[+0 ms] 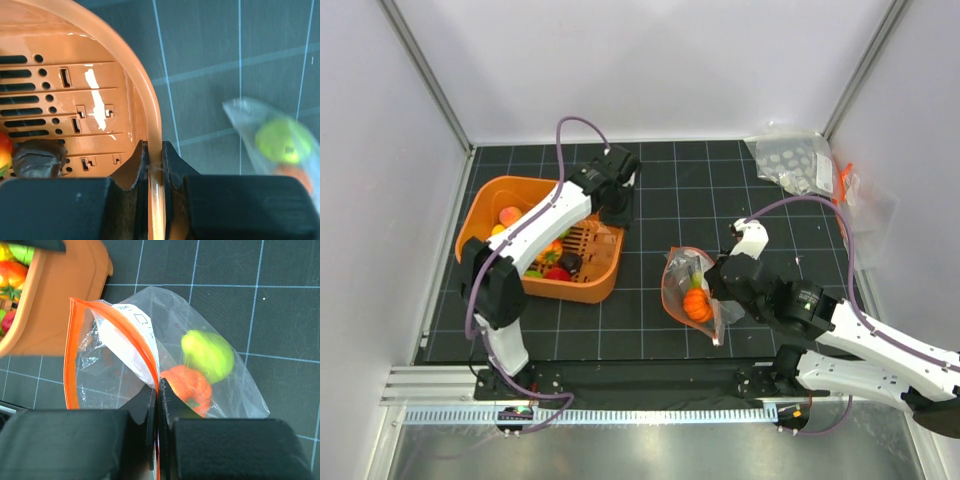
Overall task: Place the food in the zip-top bag and seal the zipper
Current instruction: Adjust the bin at the center of the board.
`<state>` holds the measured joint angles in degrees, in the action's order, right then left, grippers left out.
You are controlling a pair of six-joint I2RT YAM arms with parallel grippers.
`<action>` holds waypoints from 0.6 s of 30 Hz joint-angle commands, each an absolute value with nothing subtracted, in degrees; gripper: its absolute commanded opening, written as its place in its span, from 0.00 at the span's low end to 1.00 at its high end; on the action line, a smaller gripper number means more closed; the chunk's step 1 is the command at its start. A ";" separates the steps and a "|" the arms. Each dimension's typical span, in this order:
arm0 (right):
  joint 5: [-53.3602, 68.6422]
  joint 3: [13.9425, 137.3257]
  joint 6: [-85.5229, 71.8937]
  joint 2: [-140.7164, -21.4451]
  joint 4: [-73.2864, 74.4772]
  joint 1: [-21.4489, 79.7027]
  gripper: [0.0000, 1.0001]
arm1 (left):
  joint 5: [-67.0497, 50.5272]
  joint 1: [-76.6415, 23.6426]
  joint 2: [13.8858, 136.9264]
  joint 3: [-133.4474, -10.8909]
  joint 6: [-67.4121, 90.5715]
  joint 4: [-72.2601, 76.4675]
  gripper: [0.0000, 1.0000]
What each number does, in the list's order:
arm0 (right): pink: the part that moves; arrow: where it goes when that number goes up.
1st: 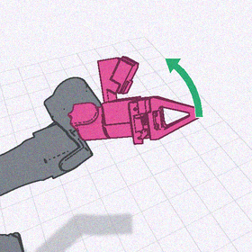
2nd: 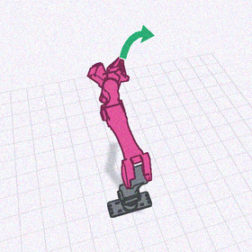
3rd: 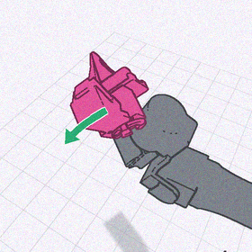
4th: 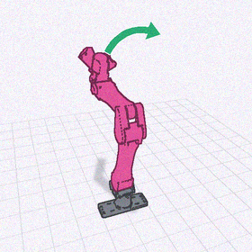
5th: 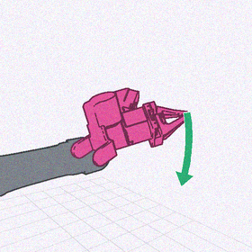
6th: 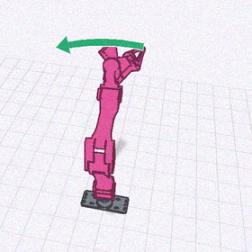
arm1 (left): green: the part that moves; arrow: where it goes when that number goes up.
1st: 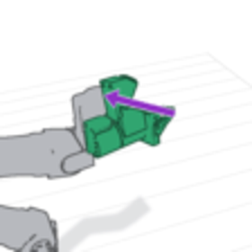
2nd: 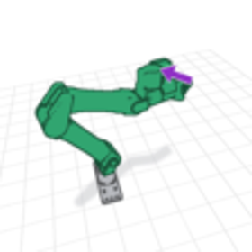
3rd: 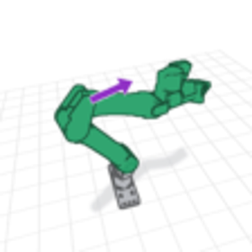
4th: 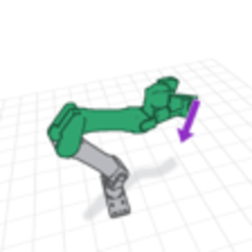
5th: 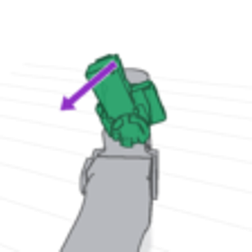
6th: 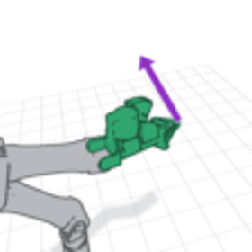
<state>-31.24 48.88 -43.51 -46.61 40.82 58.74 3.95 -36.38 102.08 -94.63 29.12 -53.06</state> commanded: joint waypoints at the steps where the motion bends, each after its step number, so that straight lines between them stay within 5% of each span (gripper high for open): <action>1: -32.34 49.13 -43.94 -45.79 40.17 58.71 0.01 | 6.06 -34.45 104.58 -101.86 25.23 -50.97 0.03; 2: -32.34 49.13 -44.03 -45.70 40.17 58.71 0.01 | 5.80 -34.19 105.63 -102.82 24.53 -51.67 0.08; 9: -32.78 49.31 -43.51 -45.26 40.60 58.71 0.01 | 2.02 -34.01 100.12 -102.84 25.75 -56.08 0.82; 12: -32.78 49.75 -43.24 -45.53 40.87 58.80 0.01 | 1.58 -33.75 95.37 -101.87 25.40 -57.65 0.94; 18: -32.78 49.66 -42.98 -45.53 40.52 58.71 0.01 | 2.28 -27.18 87.11 -101.78 25.23 -61.26 0.98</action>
